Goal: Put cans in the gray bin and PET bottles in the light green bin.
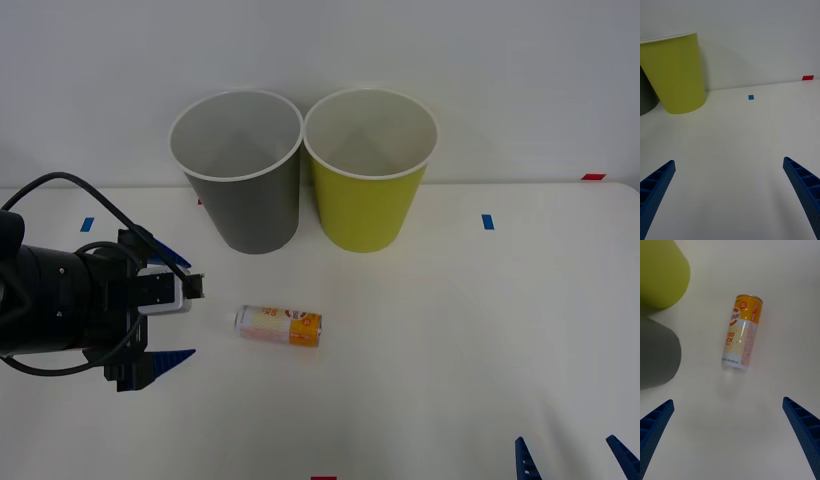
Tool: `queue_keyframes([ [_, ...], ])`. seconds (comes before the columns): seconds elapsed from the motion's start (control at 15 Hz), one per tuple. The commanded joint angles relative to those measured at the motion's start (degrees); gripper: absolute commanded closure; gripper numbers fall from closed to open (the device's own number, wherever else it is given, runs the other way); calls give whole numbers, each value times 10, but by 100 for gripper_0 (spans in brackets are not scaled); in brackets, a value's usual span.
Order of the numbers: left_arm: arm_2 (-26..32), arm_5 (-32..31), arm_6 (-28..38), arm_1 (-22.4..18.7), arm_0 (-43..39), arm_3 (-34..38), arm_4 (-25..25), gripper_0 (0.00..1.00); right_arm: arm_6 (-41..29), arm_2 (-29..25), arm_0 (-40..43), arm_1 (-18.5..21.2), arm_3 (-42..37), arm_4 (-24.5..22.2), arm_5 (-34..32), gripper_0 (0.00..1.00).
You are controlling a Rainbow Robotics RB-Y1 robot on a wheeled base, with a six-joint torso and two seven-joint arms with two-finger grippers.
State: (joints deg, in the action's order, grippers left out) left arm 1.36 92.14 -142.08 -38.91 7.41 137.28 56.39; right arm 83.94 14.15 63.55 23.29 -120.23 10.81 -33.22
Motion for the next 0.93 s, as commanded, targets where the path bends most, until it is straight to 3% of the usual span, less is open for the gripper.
queue_keyframes([
  [0.07,-22,4,4,3,8,-8,-2,0,0,0,0,0,0,0,0,0],
  [0.33,-43,5,-2,5,30,-47,6,0,0,0,0,0,0,0,0,0],
  [0.6,-105,4,-21,5,94,-103,2,0,0,0,0,0,0,0,0,0],
  [0.93,-187,5,-79,24,160,-147,-57,0,0,0,0,0,0,0,0,0],
])
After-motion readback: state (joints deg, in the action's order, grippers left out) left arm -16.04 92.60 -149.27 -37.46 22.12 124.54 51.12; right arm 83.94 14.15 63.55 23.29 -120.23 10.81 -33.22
